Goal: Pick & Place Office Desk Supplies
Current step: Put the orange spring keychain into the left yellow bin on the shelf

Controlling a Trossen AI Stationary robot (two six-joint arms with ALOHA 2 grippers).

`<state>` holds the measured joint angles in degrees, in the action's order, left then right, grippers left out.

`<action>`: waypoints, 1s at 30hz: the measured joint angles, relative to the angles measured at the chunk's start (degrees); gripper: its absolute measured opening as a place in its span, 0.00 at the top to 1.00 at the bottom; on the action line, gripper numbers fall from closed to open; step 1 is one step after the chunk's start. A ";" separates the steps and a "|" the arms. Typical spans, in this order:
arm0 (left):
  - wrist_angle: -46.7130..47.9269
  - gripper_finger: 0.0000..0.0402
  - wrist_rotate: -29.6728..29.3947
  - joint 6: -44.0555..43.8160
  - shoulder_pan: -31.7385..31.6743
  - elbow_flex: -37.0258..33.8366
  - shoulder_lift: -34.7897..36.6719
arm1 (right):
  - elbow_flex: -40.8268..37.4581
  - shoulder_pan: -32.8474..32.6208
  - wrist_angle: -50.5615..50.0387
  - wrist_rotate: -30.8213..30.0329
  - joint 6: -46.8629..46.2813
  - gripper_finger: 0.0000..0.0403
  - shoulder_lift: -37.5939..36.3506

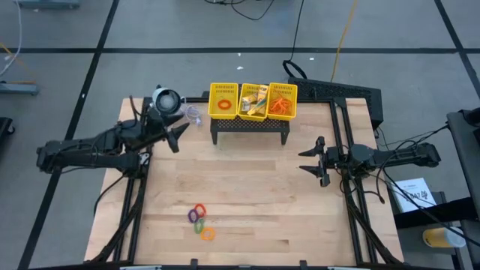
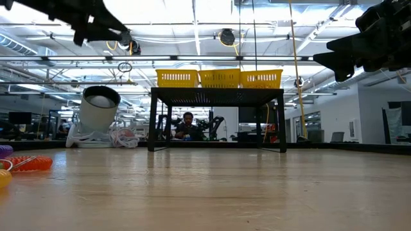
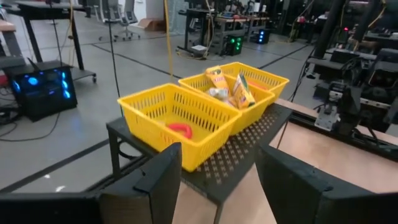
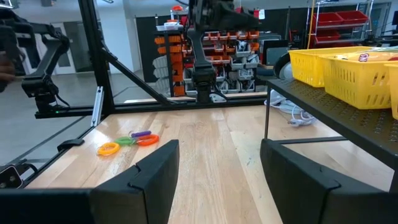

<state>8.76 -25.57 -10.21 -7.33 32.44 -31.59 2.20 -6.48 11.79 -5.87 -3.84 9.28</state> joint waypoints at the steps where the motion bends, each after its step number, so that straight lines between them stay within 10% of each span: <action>1: -0.04 0.47 0.04 -0.34 0.00 -0.98 0.97 | 0.00 0.00 0.00 0.00 0.00 0.47 0.02; 30: -17.11 0.47 13.91 4.95 -0.02 -25.85 24.56 | 0.00 0.00 0.00 0.00 0.00 0.47 0.02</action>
<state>-8.35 -11.66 -5.26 -7.35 6.59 -7.03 2.20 -6.48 11.79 -5.87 -3.84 9.30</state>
